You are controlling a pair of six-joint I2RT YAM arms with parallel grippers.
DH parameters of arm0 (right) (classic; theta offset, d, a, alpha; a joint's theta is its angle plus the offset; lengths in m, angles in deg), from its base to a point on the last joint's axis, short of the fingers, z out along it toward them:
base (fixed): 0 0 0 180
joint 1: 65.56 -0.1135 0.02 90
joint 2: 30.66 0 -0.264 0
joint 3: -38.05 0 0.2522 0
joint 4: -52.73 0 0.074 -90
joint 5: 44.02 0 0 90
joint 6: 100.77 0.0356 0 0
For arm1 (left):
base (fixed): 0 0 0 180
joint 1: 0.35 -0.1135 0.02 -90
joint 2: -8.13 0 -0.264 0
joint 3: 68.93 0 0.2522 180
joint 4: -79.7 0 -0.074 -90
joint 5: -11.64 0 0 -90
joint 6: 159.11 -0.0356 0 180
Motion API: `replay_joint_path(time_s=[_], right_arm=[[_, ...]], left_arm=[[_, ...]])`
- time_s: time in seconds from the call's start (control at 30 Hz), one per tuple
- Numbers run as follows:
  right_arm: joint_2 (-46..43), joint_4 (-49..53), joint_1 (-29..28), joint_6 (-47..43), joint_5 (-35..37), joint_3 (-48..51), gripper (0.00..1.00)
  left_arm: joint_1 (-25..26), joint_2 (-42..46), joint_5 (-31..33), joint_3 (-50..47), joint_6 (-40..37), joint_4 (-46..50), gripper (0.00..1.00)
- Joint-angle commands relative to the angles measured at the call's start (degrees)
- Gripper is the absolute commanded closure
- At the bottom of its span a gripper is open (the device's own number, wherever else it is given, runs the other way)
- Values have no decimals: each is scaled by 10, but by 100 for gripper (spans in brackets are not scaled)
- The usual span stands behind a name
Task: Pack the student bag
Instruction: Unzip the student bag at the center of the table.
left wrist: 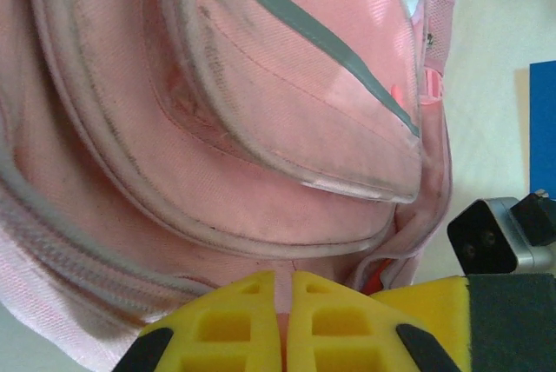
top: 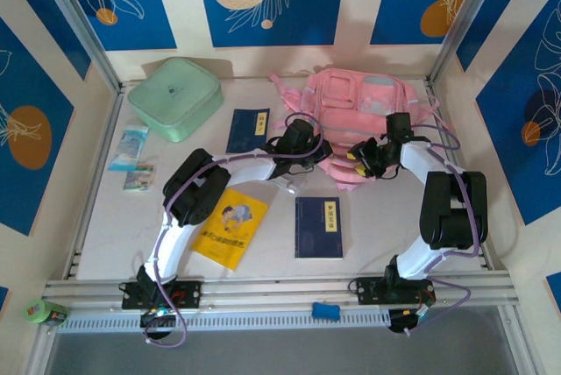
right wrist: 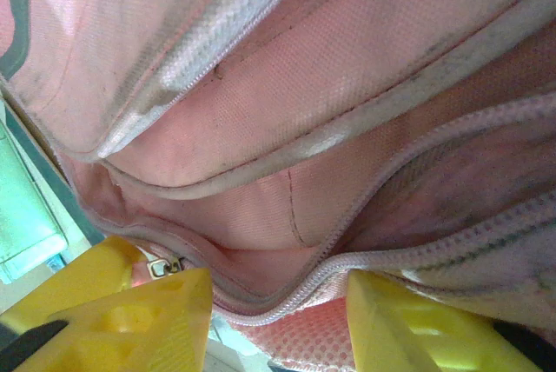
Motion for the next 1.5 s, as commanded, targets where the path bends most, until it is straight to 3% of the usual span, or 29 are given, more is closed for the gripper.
replay_joint_path(time_s=[0.0, 0.43, 0.67, 0.9, 1.0, 1.13, 1.3, 1.47], right_arm=[[17, 18, -1, 7, 29, 14, 58], [31, 12, 82, -63, 91, 34, 99], [18, 33, 150, -97, 112, 13, 100], [-32, 58, 93, -161, 91, -14, 100], [-45, 60, 24, -222, 100, -37, 86], [-31, 24, -38, -291, 60, -53, 70], [-8, -19, -91, -369, 57, -63, 57], [28, -51, -100, -425, 13, -68, 52]], left_arm=[[4, 5, 13, 0, -22, -20, 100], [-1, 85, 38, -110, -128, -37, 100], [-36, 94, 51, -133, -216, -40, 100], [-44, 101, 33, -101, -271, -35, 100], [-38, 104, 25, -91, -260, -46, 100], [-39, 109, 32, -88, -236, -51, 100], [-40, 105, 29, -78, -228, -49, 100], [-40, 102, 27, -78, -222, -56, 100]])
